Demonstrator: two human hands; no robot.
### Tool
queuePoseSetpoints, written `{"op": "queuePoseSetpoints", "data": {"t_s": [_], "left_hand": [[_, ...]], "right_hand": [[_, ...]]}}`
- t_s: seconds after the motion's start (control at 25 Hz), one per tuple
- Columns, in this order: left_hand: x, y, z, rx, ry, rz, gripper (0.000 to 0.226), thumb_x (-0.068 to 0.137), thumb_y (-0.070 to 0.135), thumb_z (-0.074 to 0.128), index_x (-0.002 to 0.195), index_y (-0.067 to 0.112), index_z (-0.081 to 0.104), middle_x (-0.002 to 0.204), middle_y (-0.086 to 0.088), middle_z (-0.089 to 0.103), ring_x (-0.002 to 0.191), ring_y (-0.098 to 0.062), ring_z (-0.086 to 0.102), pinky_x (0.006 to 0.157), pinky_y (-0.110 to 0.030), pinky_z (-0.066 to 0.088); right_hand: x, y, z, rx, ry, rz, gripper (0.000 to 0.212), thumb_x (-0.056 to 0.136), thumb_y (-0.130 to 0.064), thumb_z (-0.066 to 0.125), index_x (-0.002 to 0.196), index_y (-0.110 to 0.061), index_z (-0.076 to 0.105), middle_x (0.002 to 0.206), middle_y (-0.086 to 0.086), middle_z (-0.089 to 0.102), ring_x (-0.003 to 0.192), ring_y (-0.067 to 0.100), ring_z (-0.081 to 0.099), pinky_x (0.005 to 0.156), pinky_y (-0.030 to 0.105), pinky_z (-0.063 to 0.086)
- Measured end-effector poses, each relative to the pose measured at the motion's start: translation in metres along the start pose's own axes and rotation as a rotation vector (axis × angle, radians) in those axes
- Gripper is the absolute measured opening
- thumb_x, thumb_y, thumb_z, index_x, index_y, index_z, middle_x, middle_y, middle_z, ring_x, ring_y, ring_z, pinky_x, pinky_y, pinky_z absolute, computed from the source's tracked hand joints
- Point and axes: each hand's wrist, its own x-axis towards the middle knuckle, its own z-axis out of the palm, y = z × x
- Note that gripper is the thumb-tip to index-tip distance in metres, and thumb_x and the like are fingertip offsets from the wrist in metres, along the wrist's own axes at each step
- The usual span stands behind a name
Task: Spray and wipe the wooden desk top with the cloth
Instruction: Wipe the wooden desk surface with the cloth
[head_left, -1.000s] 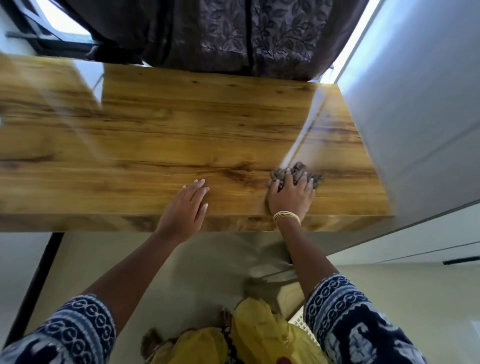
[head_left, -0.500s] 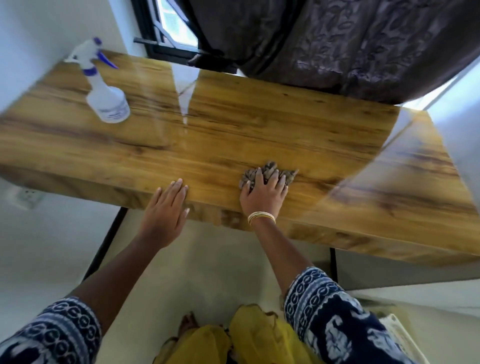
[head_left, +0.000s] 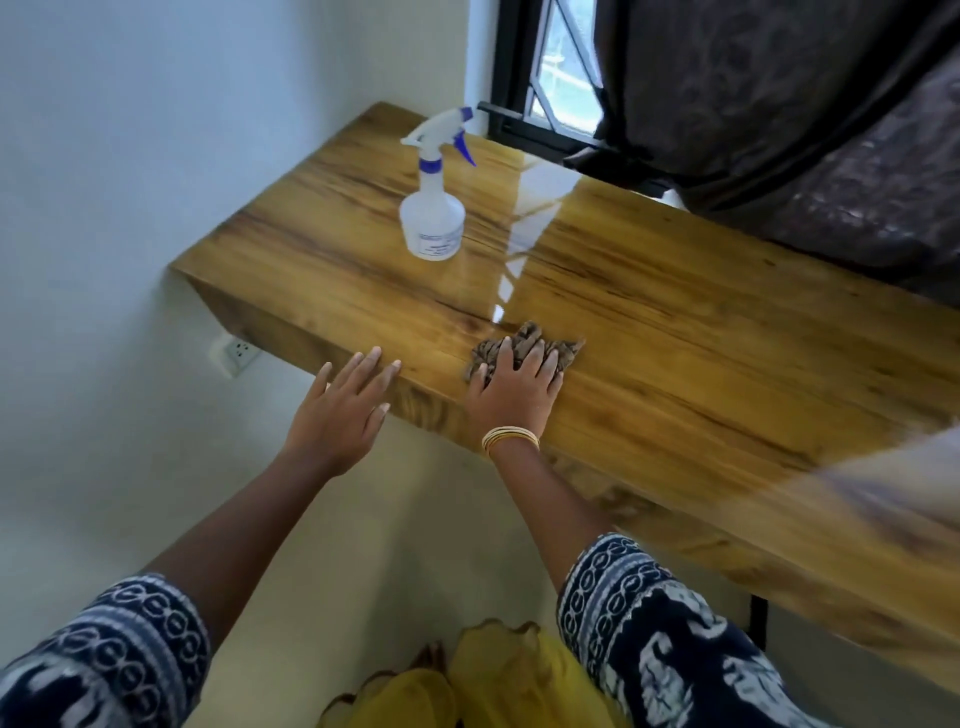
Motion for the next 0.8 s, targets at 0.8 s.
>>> {"op": "queuePoseSetpoints", "data": {"t_s": [0.8], "left_hand": [[0.023, -0.141, -0.004, 0.005, 0.061, -0.383, 0.059, 0.100, 0.033, 0.040, 0.153, 0.012, 0.025, 0.159, -0.009, 0.025, 0.147, -0.027, 0.025, 0.115, -0.044, 0.026]], "right_hand": [[0.054, -0.196, 0.058, -0.041, -0.133, -0.517, 0.063, 0.094, -0.043, 0.039, 0.150, -0.017, 0.034, 0.155, 0.027, 0.026, 0.144, 0.046, 0.018, 0.116, 0.057, 0.018]]}}
